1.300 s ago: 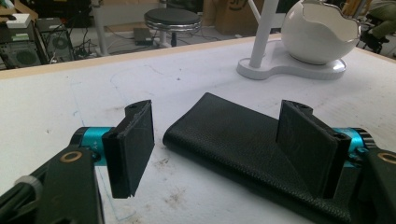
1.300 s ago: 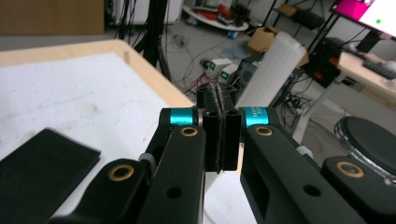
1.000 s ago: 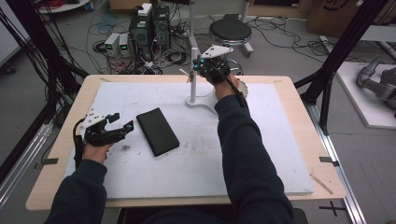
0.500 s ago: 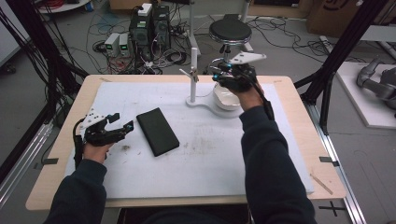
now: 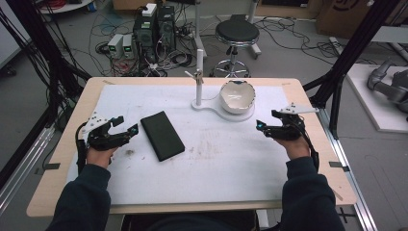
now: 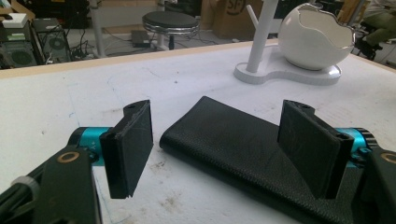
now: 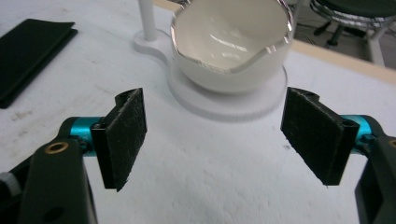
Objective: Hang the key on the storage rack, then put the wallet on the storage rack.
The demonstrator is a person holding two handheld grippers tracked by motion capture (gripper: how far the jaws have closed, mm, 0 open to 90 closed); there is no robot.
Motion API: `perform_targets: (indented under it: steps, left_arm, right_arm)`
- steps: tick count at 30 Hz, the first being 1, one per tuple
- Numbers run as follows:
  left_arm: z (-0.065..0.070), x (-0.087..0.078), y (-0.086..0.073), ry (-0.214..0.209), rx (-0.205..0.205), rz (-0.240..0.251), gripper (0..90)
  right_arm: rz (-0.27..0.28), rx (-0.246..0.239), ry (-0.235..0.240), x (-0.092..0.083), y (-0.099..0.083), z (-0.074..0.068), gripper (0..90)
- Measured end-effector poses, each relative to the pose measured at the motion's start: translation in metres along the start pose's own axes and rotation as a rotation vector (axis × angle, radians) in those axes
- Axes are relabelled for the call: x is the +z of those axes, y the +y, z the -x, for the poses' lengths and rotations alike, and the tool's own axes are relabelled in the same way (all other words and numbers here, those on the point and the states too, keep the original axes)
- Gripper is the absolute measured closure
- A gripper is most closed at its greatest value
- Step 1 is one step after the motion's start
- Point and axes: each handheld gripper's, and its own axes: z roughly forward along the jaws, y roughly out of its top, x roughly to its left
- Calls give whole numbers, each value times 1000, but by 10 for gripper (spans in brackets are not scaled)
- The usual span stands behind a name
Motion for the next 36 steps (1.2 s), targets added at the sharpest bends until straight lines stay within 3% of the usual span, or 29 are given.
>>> perform_targets:
  steps: [4, 11, 23, 36]
  left_arm:
    - [1, 2, 0, -5, -4, -1, 265]
    - [4, 0, 1, -1, 12, -2, 266]
    - [1, 5, -1, -7, -5, -16, 257]
    - [11, 15, -4, -20, 4, -96, 239]
  right_arm:
    - [-11, 13, -1, 2, -14, 3, 219]
    - [-30, -69, -3, 6, -17, -8, 219]
    - [-6, -10, 1, 6, -22, -9, 215]
    - [7, -16, 13, 5, -28, -14, 216]
